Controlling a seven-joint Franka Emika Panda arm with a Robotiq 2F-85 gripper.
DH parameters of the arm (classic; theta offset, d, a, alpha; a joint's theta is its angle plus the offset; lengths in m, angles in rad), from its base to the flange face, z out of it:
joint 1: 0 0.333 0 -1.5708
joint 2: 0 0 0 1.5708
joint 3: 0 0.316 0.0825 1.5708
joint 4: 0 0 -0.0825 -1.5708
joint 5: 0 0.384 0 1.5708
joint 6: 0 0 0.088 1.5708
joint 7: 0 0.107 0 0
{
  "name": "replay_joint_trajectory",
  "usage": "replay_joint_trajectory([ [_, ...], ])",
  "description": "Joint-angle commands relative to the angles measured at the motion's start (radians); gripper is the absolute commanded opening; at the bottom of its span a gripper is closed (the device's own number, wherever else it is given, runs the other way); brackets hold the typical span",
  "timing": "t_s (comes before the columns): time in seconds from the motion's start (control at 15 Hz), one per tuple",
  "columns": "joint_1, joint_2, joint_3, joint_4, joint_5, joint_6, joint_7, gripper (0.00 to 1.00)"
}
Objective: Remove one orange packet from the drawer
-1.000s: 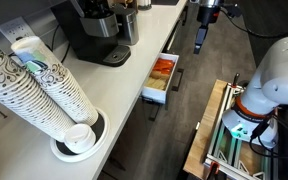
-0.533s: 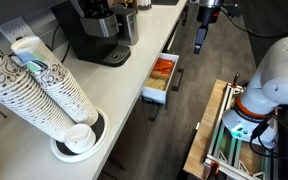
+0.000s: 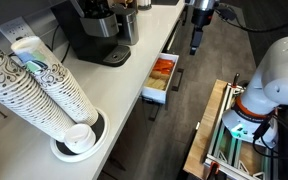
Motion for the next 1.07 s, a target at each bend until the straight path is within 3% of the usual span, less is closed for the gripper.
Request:
replay_joint_trajectory([
  [0.0, 0.059, 0.156, -0.023, 0.011, -0.039, 0.166, -0.161, 1.00],
  [0.4, 0.095, 0.410, -0.027, 0.011, -0.003, 0.567, -0.432, 1.00],
  [0.47, 0.055, 0.331, 0.015, -0.001, -0.003, 0.486, -0.370, 1.00],
  [1.0, 0.048, 0.348, 0.026, 0.006, 0.001, 0.506, -0.376, 1.00],
])
